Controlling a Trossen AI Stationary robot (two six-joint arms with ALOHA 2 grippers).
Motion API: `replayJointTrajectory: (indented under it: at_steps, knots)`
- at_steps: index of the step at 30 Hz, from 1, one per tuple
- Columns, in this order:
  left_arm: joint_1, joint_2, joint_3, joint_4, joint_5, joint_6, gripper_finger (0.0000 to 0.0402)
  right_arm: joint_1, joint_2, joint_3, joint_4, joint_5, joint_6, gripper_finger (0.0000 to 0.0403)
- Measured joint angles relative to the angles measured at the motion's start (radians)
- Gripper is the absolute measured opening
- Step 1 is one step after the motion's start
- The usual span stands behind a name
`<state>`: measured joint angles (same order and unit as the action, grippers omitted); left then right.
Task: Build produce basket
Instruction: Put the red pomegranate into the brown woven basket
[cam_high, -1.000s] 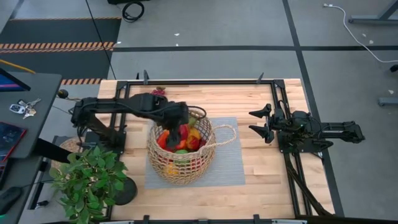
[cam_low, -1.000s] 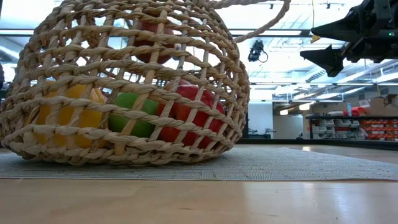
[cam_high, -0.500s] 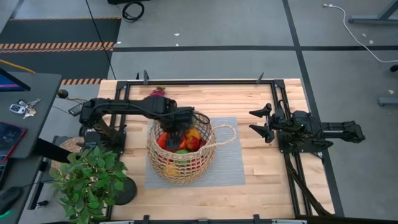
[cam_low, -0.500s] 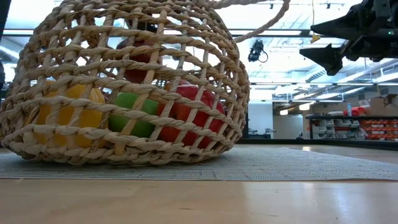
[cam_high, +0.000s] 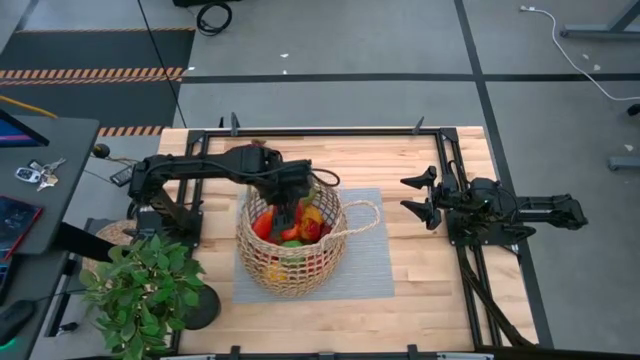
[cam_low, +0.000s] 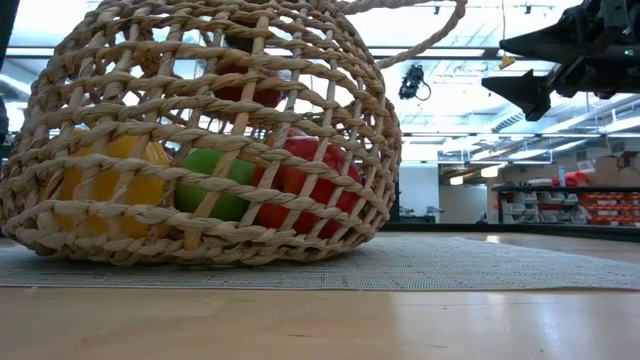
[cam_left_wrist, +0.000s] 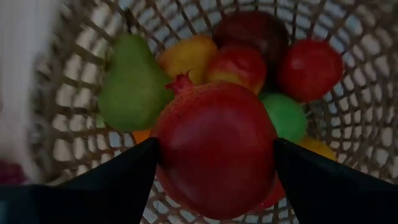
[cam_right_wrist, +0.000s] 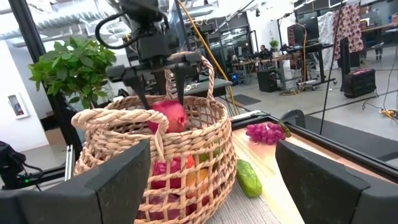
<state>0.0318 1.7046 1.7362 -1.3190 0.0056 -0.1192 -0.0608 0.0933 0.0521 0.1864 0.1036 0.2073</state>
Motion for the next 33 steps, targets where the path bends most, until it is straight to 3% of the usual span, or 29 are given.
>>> replayJointTrajectory:
  at_steps: [8, 10, 17, 23, 33]
  knots:
    - [-0.004, 0.000, 0.032, 0.079, -0.021, 0.080, 0.0316, 0.000, 0.000, 0.000, 0.000, 0.000, 0.000, 0.0348]
    - [-0.004, -0.003, 0.008, 0.155, -0.074, 0.097, 0.0316, 0.000, 0.000, 0.000, 0.000, 0.000, 0.000, 0.0348]
    - [0.023, 0.035, -0.066, 0.217, -0.075, 0.260, 0.0316, 0.000, 0.000, 0.000, 0.001, -0.001, 0.000, 0.0348]
    - [0.092, 0.070, -0.067, 0.314, 0.085, 0.232, 0.0316, 0.000, 0.000, 0.000, 0.009, 0.000, 0.000, 0.0348]
    - [0.204, 0.129, -0.067, 0.217, 0.012, 0.228, 0.0314, 0.000, 0.000, 0.000, 0.018, -0.001, 0.000, 0.0348]
